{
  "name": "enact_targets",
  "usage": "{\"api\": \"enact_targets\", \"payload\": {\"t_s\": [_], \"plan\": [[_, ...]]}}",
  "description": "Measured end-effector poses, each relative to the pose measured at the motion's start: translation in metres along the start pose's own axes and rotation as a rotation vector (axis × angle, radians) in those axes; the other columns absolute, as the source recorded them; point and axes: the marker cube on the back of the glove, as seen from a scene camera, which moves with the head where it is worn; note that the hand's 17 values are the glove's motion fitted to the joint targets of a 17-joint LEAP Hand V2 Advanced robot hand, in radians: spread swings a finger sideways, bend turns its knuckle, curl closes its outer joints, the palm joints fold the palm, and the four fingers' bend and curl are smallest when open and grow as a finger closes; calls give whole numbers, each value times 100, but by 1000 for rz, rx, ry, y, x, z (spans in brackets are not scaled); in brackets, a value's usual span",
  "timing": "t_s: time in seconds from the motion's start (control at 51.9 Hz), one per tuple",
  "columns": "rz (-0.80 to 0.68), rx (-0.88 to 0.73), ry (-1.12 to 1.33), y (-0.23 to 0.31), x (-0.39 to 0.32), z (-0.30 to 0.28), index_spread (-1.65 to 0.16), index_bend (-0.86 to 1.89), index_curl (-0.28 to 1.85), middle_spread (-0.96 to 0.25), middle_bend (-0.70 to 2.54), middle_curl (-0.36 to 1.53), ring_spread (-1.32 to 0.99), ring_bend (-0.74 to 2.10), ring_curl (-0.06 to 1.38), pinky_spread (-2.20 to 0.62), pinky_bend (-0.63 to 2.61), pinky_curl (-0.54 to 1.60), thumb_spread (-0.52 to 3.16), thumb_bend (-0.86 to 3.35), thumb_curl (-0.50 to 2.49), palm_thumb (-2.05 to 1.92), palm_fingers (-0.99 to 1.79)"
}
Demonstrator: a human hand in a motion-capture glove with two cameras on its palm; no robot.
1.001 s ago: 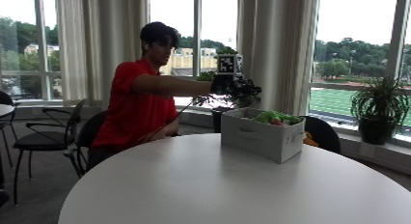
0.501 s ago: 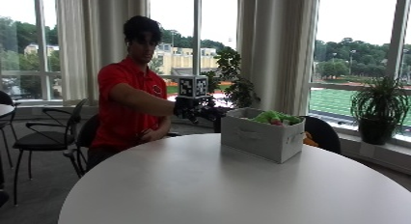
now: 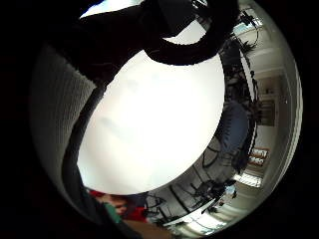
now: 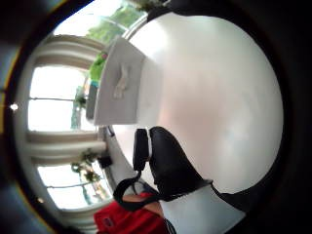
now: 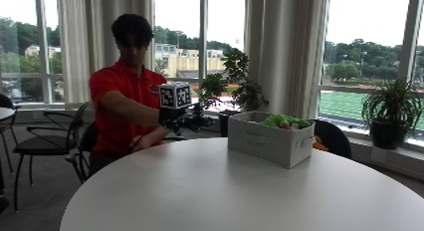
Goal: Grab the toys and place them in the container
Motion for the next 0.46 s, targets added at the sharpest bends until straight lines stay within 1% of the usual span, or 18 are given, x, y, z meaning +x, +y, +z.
{"api": "enact_targets", "payload": {"t_s": [0.27,0.462], "plan": [[37,-34,-39,26,15,19,-42,16,30,-13,13,23,-7,20,31,11,89,30,115,-4,27,-4,-12],[41,-25,-38,36,20,17,-42,16,30,-13,13,22,-7,19,32,11,88,30,115,-4,27,-4,-12]]}}
